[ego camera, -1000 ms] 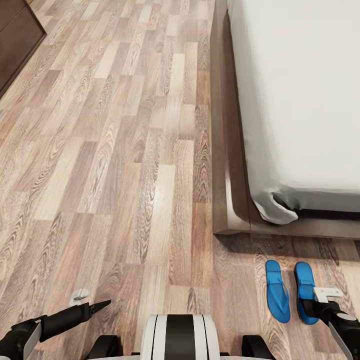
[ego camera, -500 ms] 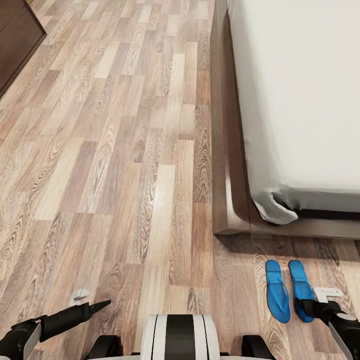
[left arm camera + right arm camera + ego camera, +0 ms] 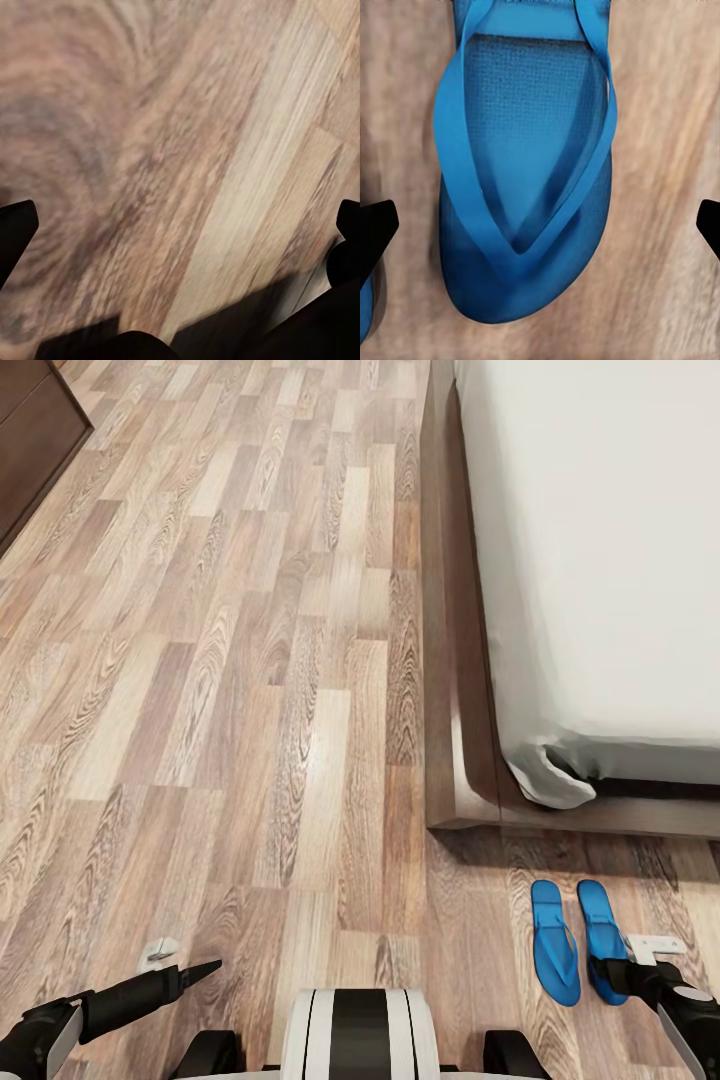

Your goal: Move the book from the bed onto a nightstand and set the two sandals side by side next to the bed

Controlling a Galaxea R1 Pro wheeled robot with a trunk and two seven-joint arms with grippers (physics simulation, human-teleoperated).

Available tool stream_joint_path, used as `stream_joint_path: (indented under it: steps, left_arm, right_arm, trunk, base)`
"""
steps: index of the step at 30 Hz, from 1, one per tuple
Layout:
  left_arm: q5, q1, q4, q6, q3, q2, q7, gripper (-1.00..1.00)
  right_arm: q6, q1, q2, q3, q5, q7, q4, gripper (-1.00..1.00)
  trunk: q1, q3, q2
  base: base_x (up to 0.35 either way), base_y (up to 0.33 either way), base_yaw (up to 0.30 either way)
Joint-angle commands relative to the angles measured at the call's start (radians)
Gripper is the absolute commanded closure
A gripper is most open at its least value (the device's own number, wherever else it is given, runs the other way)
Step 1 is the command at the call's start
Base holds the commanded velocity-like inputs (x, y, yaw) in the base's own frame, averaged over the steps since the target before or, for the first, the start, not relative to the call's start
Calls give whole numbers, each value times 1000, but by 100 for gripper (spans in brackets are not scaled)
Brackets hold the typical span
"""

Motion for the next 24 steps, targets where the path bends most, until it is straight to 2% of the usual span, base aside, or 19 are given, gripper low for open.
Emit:
stream_joint_path:
  steps: [1, 20, 24]
  left_arm:
    - [-6, -1, 0, 11, 8, -1, -6, -100]
    - [-7, -1, -1, 10, 8, -1, -1, -100]
    - [-7, -1, -1, 10, 6, -2, 3, -100]
  right_arm:
    - [6, 0, 0, -5, 2, 7, -2, -100]
    - [6, 0, 0, -6, 0, 10, -2, -100]
    - [8, 1, -2, -7, -9, 21, -34, -100]
  trunk:
    - [0, 0, 0]
    - [-9, 73, 4]
    - [-10, 88, 5]
  base:
    - [0, 0, 0]
    - [0, 0, 0]
    - [0, 0, 0]
